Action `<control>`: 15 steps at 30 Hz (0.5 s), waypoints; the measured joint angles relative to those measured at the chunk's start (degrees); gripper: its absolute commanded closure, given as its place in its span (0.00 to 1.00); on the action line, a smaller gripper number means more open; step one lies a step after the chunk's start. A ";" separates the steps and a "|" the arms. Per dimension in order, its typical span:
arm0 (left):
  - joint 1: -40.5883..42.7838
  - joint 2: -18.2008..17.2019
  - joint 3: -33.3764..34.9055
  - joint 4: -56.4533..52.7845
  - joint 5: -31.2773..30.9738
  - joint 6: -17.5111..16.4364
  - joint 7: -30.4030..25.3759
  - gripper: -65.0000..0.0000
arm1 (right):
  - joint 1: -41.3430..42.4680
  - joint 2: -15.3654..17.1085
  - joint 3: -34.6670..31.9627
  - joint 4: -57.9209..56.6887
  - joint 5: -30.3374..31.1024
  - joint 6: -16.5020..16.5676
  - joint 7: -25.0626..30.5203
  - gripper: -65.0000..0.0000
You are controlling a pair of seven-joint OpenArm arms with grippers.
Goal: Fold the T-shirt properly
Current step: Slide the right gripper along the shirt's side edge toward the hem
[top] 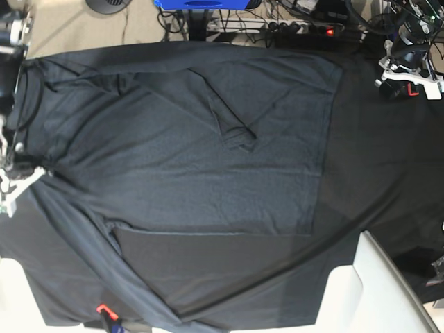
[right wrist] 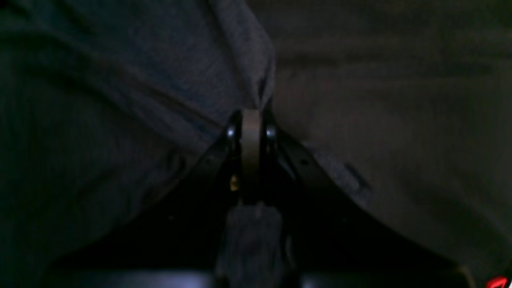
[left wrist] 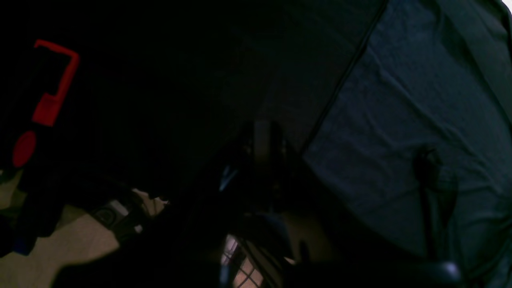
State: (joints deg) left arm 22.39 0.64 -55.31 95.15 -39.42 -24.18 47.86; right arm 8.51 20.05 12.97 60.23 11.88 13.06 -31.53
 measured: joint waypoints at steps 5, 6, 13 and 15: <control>0.00 -0.02 0.00 0.00 0.02 0.00 0.00 1.00 | -4.52 -1.95 0.04 7.69 0.04 0.22 -5.60 1.00; 0.00 0.00 0.00 0.00 0.00 0.00 0.00 1.00 | -5.57 -2.23 0.02 9.20 0.31 0.33 -6.08 1.00; 0.02 -0.02 0.00 0.00 0.02 0.00 0.02 1.00 | -10.82 -5.42 2.99 15.96 0.26 0.39 -11.26 0.99; 0.28 -0.04 0.00 0.00 0.00 0.00 0.00 1.00 | -11.30 -5.49 2.99 15.96 0.09 0.35 -11.72 0.98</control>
State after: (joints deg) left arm 22.68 0.60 -55.31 95.15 -39.42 -24.18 47.86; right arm -2.79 14.57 15.97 76.18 11.97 13.41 -43.24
